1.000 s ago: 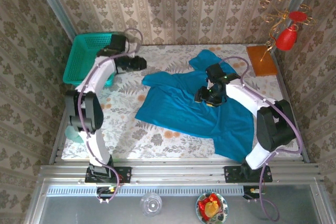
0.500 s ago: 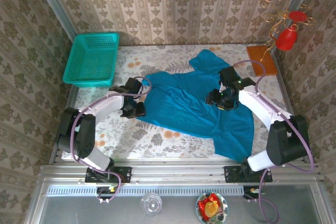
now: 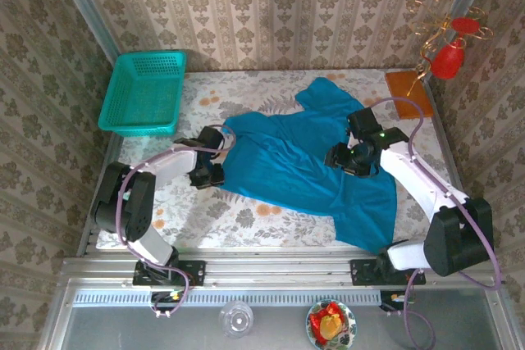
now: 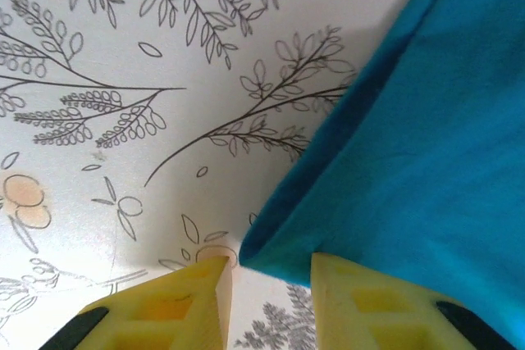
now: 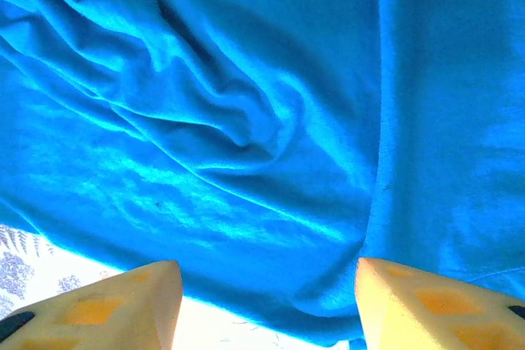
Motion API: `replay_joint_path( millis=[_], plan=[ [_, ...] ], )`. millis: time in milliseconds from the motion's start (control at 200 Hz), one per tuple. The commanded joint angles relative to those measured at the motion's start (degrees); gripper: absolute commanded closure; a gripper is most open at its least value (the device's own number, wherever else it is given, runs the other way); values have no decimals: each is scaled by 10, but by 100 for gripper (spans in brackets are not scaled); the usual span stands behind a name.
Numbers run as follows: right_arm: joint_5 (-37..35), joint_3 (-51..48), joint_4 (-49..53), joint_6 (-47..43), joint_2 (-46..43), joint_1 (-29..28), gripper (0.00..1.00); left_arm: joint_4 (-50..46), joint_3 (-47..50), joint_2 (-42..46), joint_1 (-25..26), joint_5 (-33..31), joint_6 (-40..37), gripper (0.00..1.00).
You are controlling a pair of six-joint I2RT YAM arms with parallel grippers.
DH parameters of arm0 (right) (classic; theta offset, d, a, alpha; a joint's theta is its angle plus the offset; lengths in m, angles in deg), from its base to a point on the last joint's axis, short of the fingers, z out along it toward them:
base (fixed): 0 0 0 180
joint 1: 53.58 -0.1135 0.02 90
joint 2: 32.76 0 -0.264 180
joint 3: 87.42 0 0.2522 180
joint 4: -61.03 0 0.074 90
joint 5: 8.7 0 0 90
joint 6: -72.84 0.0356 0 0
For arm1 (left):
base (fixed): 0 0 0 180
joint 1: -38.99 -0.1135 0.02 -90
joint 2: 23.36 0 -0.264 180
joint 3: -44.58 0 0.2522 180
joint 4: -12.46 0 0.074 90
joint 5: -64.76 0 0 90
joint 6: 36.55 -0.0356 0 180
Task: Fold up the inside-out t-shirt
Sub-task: Flatten out the T-shirt at the center of the table.
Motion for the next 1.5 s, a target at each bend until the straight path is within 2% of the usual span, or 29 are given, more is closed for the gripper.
replay_joint_path(
  millis=[0,100,345,535,700,800,960,1155,1430,1495],
  plan=[
    [-17,-10,28,1,-12,2,41,9,7,-20,-3,-9,10,71],
    [-20,-11,35,1,-16,1,41,18,8,-35,-4,-6,9,77],
    [-25,-37,49,16,-48,2,41,17,3,-24,-24,-14,-10,100],
    [-61,-72,85,62,-83,2,41,14,41,53,-97,4,-20,100],
    [-149,-107,141,147,-121,2,42,26,91,123,-176,51,-22,100],
    [-169,-138,150,181,-137,2,43,37,116,150,-205,75,-16,100],
    [-152,-196,109,211,-130,2,44,47,135,166,-217,90,-9,100],
    [-143,-221,49,217,-79,6,47,58,141,160,-218,108,-5,100],
    [-111,-252,-25,218,-44,42,51,54,135,162,-219,105,-6,100],
    [-103,-258,-33,216,-38,49,55,53,133,162,-219,104,-6,100]
  ],
)
